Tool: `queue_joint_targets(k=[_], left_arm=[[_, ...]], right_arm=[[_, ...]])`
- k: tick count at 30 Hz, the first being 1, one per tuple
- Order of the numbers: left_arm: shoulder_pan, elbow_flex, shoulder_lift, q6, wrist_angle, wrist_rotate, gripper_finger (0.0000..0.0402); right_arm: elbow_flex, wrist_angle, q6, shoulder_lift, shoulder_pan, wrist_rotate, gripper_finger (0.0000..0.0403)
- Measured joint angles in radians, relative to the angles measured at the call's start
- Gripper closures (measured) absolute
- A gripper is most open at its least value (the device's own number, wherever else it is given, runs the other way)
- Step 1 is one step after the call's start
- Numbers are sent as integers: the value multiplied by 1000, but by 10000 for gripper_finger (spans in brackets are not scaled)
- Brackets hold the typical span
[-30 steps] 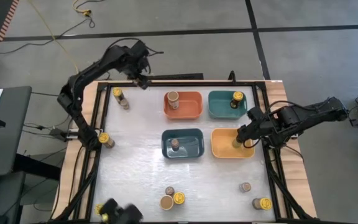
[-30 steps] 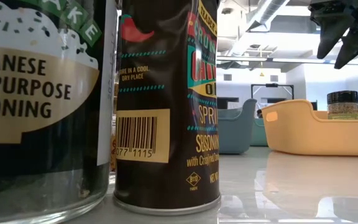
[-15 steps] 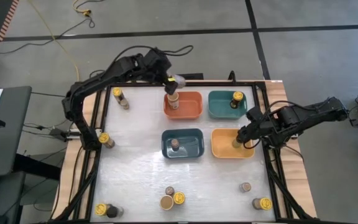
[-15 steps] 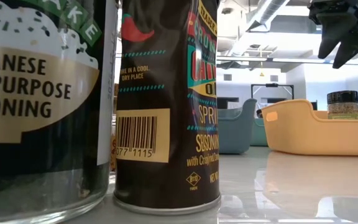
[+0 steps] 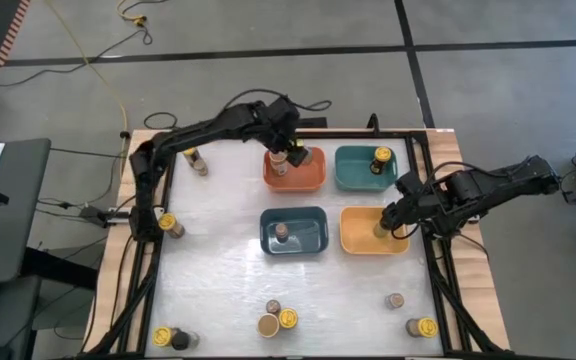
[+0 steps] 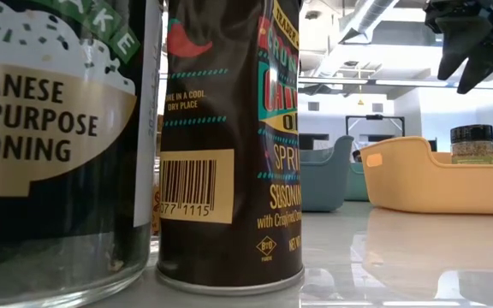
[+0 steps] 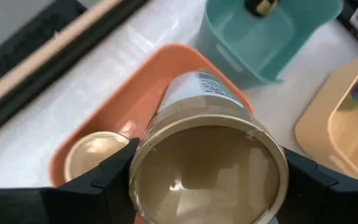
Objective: Sort spices by type
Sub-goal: Put the gold spice bottle into the orange bin, then put the yellow spice bottle into the green bin
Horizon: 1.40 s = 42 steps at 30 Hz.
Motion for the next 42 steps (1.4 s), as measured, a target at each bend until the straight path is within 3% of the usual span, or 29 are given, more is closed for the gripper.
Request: queue_joint_targets(k=[8,16,25,32,42], left_arm=[[-40,0,80,71,-45,31,134],[-62,0,141,107,-151,-64,134],[-62,0,144,118,-149,-75,134],[-62,0,144,113,-126,-75,74],[-62,0,144,101,-136,-75,73]], right_arm=[[0,14,0,0,0,0,92],[0,22,1,0,0,-1,92],[0,28,1,0,0,-1,92],[0,35,1,0,0,-1,92],[0,45,1,0,0,-1,92]])
